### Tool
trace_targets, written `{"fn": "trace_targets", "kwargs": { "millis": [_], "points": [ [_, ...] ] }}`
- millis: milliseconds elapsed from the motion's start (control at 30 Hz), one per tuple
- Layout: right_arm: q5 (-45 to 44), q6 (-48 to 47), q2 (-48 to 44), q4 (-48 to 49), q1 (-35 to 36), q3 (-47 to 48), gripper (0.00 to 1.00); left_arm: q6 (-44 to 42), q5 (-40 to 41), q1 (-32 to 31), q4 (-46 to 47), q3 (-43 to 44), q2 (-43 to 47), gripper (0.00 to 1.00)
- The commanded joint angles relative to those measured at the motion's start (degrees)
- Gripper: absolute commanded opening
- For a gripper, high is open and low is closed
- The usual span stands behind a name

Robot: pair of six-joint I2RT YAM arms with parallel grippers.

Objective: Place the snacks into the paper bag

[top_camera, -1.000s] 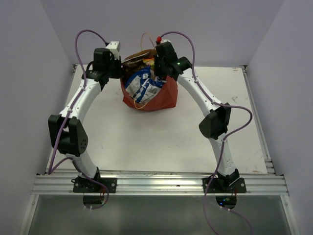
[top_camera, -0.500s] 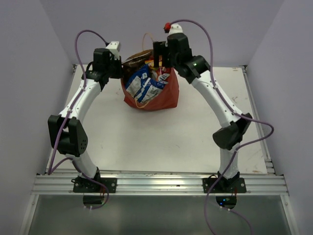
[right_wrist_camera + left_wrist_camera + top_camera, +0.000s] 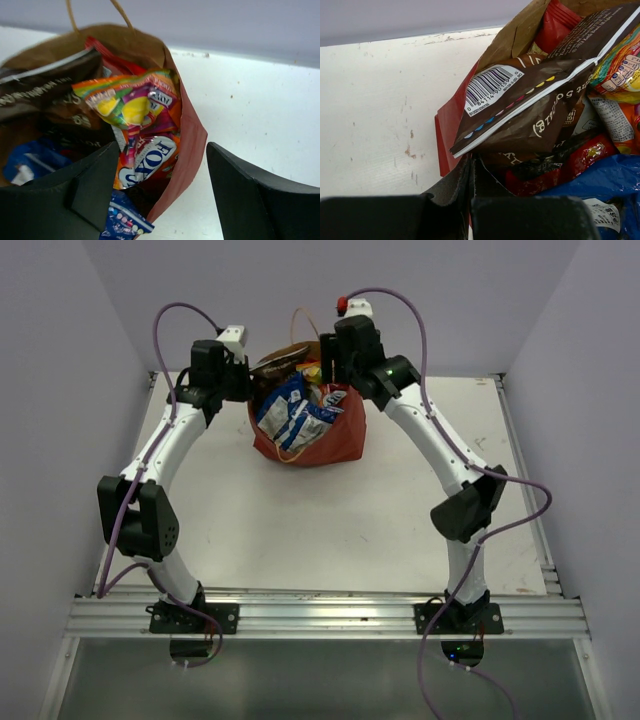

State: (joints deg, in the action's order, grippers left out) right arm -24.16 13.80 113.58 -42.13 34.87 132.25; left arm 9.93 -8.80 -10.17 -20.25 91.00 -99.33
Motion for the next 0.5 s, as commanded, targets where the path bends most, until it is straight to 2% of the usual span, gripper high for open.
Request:
{"fn": "trace_targets", "kwargs": {
  "millis": [0,233,333,433,467],
  "points": [
    [-2.46,1.84,1.82,-3.75,-0.07,-0.32,0.74,1.05,-1.66,0.15,3.64,-0.47,3.27,0.0],
    [-6.77,3.16,0.33,-3.93,-0.07,-7.78,0.7,1.32,-2.01,-0.02,4.08,-0.74,3.18,0.0],
    [-8.97,3.77,0.68,-4.36,-0.07,-9.9,0.65,1.32,-2.1,0.07,4.08,-0.82,3.18,0.0],
    [-10.03,4.21,1.99,-5.68,-0.24,-10.25,0.56,1.32,-2.01,0.07,3.99,-1.0,3.26,0.0],
    [-10.2,4.39,2.34,-6.03,-0.5,-10.17,0.42,1.23,-1.75,0.07,4.16,-1.09,3.26,0.0]
  ]
}}
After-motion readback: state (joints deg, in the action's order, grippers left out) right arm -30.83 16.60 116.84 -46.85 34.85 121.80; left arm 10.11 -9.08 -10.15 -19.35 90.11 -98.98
